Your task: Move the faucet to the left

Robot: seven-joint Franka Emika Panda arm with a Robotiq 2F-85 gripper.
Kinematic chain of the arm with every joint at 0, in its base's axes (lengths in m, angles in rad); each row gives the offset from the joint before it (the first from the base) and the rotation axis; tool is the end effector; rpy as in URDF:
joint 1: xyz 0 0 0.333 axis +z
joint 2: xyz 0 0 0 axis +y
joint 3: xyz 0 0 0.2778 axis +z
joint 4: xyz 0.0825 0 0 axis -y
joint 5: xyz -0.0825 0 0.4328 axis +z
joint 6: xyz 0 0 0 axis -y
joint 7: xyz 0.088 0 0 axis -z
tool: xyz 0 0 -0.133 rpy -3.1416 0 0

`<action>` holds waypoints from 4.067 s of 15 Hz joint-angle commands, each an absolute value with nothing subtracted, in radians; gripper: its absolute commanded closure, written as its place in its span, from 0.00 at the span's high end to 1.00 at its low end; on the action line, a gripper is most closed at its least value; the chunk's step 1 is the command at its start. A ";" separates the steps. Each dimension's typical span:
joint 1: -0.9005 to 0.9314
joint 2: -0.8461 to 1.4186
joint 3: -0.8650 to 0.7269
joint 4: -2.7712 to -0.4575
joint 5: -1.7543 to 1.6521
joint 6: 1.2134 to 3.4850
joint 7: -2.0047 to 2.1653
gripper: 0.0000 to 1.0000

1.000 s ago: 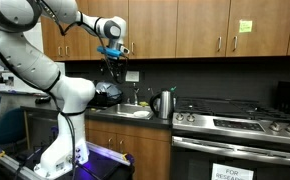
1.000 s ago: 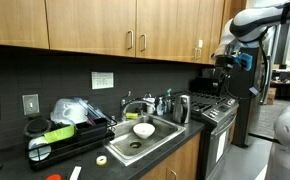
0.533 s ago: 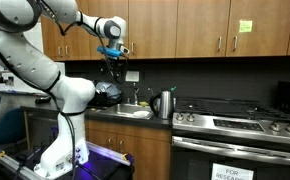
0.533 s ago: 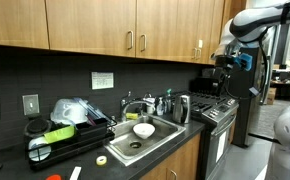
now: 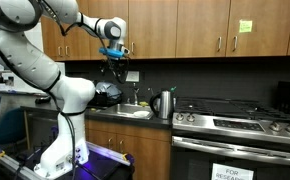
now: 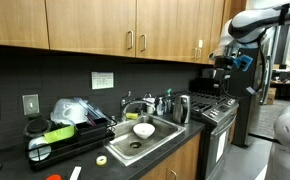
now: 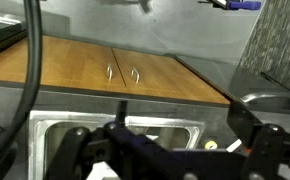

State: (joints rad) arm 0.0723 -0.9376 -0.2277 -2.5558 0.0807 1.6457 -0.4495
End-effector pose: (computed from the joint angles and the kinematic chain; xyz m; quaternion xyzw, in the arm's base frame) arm 0.3528 -0.0414 0.4904 -0.9736 -0.1866 -0.0403 0.1252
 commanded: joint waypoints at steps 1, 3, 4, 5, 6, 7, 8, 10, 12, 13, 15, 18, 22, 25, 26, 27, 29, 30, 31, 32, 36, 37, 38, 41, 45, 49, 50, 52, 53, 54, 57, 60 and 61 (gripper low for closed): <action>0.093 -0.926 -0.245 -2.553 0.061 1.723 -0.542 1.00; 0.095 -0.930 -0.259 -2.555 0.069 1.781 -0.574 1.00; 0.096 -0.930 -0.269 -2.553 0.071 1.810 -0.589 1.00; 0.098 -0.929 -0.280 -2.550 0.076 1.843 -0.608 1.00; 0.101 -0.928 -0.291 -2.546 0.084 1.880 -0.624 1.00; 0.103 -0.926 -0.301 -2.545 0.093 1.920 -0.638 1.00; 0.109 -0.925 -0.310 -2.545 0.105 1.959 -0.649 1.00; 0.121 -0.920 -0.324 -2.548 0.132 2.045 -0.660 1.00; 0.144 -0.910 -0.333 -2.560 0.174 2.166 -0.658 1.00; 0.163 -0.900 -0.337 -2.576 0.204 2.247 -0.657 1.00; 0.222 -0.876 -0.353 -2.616 0.278 2.421 -0.669 1.00; 0.332 -0.809 -0.382 -2.678 0.433 2.675 -0.715 1.00; 0.621 -0.706 -0.557 -2.695 0.530 2.923 -0.791 1.00; 0.842 -0.675 -0.738 -2.668 0.586 2.983 -0.876 1.00; 0.897 -0.663 -0.787 -2.654 0.592 2.982 -0.887 1.00; 0.929 -0.653 -0.824 -2.644 0.588 2.965 -0.888 1.00; 0.973 -0.620 -0.881 -2.619 0.567 2.931 -0.872 1.00; 0.977 -0.598 -0.895 -2.608 0.556 2.913 -0.857 1.00; 0.988 -0.590 -0.921 -2.601 0.490 2.900 -0.803 1.00; 0.985 -0.563 -0.926 -2.589 0.468 2.881 -0.783 1.00; 0.944 -0.396 -0.907 -2.516 0.380 2.807 -0.661 1.00; 0.945 -0.362 -0.906 -2.495 0.373 2.787 -0.640 1.00; 0.943 -0.321 -0.903 -2.474 0.371 2.771 -0.624 1.00; 0.953 -0.188 -0.909 -2.403 0.342 2.727 -0.557 1.00; 0.945 -0.078 -0.924 -2.316 0.287 2.648 -0.510 1.00; 0.934 -0.025 -0.926 -2.255 0.234 2.601 -0.478 1.00; 0.931 -0.018 -0.924 -2.243 0.214 2.602 -0.466 1.00; 0.931 -0.015 -0.921 -2.229 0.171 2.620 -0.459 1.00; 0.744 -0.009 -0.731 -2.224 0.162 2.628 -0.456 1.00; 0.707 -0.013 -0.688 -2.225 0.144 2.647 -0.457 1.00; 0.482 -0.030 -0.446 -2.230 0.086 2.659 -0.464 1.00; 0.297 -0.041 -0.244 -2.248 0.025 2.694 -0.462 1.00; 0.258 -0.044 -0.199 -2.253 0.012 2.706 -0.470 1.00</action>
State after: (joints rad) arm 0.3834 -0.0314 -0.3344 -2.2385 0.0672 2.6715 -0.4722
